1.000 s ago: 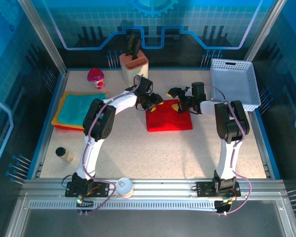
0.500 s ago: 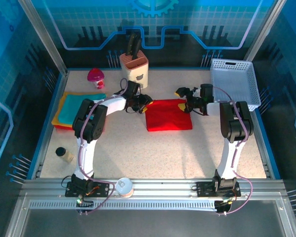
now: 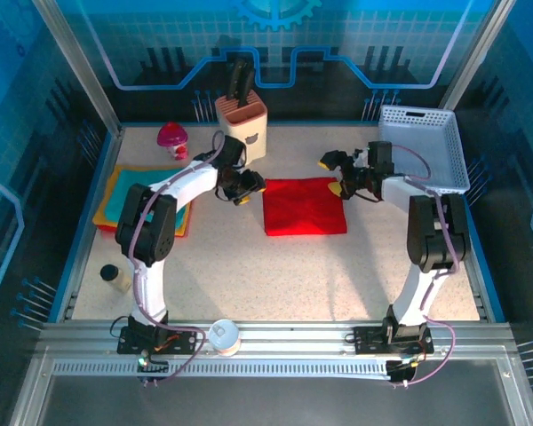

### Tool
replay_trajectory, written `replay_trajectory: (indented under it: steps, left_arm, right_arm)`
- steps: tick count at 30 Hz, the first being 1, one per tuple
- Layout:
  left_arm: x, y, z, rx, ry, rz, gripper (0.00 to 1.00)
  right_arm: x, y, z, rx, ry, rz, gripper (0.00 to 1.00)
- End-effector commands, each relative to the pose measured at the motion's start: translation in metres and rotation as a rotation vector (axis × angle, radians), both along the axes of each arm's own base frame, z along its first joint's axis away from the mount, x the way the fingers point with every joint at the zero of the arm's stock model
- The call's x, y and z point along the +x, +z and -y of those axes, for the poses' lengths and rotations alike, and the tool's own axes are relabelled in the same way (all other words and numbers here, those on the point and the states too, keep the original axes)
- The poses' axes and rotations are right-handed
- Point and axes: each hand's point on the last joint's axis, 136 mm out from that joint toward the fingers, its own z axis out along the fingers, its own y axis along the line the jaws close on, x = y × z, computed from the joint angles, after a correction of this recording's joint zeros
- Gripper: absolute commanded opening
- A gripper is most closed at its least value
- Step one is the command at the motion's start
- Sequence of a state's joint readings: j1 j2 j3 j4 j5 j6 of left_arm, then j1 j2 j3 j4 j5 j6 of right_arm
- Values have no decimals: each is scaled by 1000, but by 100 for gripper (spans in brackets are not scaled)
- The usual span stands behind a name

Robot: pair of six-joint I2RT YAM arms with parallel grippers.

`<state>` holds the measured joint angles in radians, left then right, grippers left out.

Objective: Fold and stack the t-shirts

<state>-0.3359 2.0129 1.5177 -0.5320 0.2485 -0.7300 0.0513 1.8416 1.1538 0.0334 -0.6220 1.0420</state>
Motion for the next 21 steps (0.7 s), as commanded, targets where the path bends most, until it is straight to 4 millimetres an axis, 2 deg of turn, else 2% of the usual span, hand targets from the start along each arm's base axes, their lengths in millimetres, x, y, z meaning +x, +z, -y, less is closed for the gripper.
replay_trajectory:
  steps: [1,2,7,8,14,21]
  left_arm:
    - [-30,6,-12,92,-113,-52,57]
    - [-32,5,-11,94,-125,-55,57]
    - [-39,-1,10,105,-237,-45,60]
    - [-40,-4,12,131,-258,-42,64]
    - [-32,-20,28,204,-324,-29,67]
    - [-27,-37,28,288,-345,-78,67]
  right_arm:
    - [-29,3,4,-121,63,-34,96]
    - [-36,2,8,-154,63,-47,100]
    - [-66,1,22,-264,84,-39,100]
    - [-73,2,23,-272,90,-39,100]
    - [-105,3,27,-270,118,-49,100]
    - [-130,1,38,-246,97,-49,100]
